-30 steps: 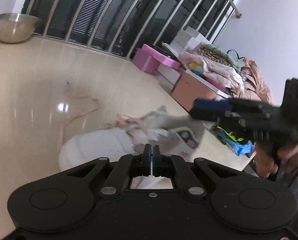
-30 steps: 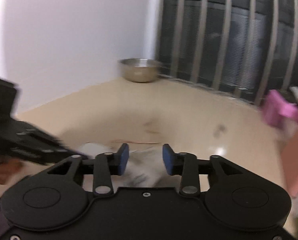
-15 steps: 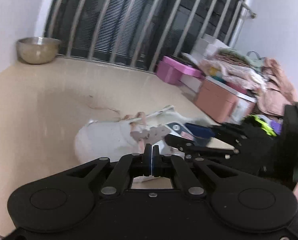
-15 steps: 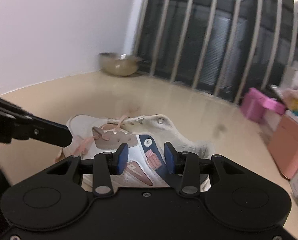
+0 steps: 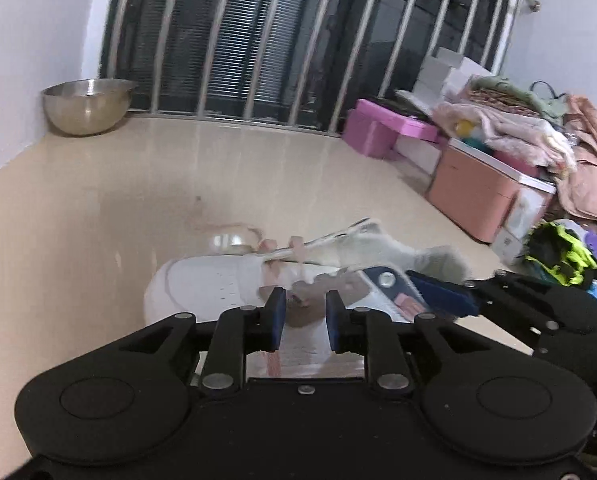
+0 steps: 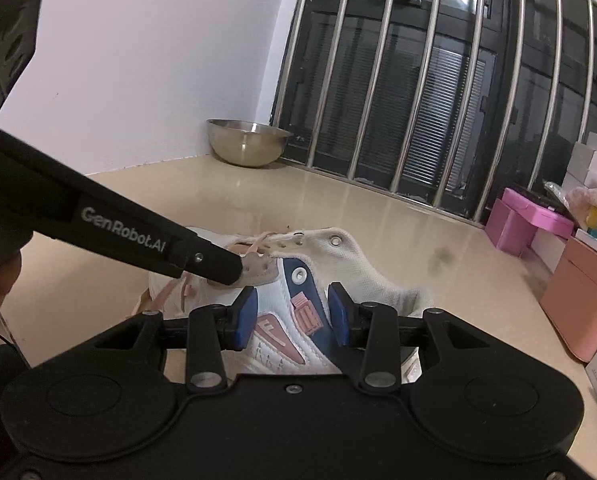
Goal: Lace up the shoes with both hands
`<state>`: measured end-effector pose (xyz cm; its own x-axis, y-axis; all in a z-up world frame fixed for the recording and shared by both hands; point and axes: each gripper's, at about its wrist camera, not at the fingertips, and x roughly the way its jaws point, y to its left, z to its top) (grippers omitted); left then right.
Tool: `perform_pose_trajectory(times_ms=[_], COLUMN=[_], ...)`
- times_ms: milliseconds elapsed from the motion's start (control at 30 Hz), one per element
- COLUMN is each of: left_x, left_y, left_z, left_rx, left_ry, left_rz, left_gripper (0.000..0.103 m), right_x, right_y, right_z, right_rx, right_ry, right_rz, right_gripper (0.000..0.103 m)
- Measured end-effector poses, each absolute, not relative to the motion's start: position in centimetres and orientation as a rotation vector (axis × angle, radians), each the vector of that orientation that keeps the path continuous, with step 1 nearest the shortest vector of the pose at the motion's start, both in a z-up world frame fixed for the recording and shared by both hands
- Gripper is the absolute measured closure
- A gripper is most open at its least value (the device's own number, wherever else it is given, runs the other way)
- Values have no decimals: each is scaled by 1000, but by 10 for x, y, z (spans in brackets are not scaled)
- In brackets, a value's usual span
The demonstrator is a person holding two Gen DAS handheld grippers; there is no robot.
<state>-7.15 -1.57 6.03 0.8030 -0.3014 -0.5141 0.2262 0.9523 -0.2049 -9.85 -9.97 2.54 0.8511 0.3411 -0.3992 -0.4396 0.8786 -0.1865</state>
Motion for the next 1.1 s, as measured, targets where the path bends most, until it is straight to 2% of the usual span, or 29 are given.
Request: perform_pose_trajectory(times_ms=[300, 333, 400, 667, 933, 1100], left_x=[-67, -66, -65, -93, -150, -172], left_y=[-20, -21, -24, -7, 52, 69], left_z=[61, 61, 61, 69, 108, 133], left_rx=[-107, -107, -95, -128, -298, -294], left_ry=[567, 568, 568, 559, 499, 454], left_rz=[-304, -309, -311, -331, -311, -302], left_gripper=[82, 85, 101, 102, 102, 102], right_x=[-96, -96, -97, -94, -67, -37], right_y=[-101, -101, -100, -90, -60, -47], right_z=[25, 25, 25, 21, 7, 6], right_rx=[-252, -252, -254, -267, -314, -321], right_ry=[369, 370, 369, 372, 313, 306], right_rz=[421, 421, 420, 365, 266, 212], right_gripper=[62, 62, 62, 61, 59, 59])
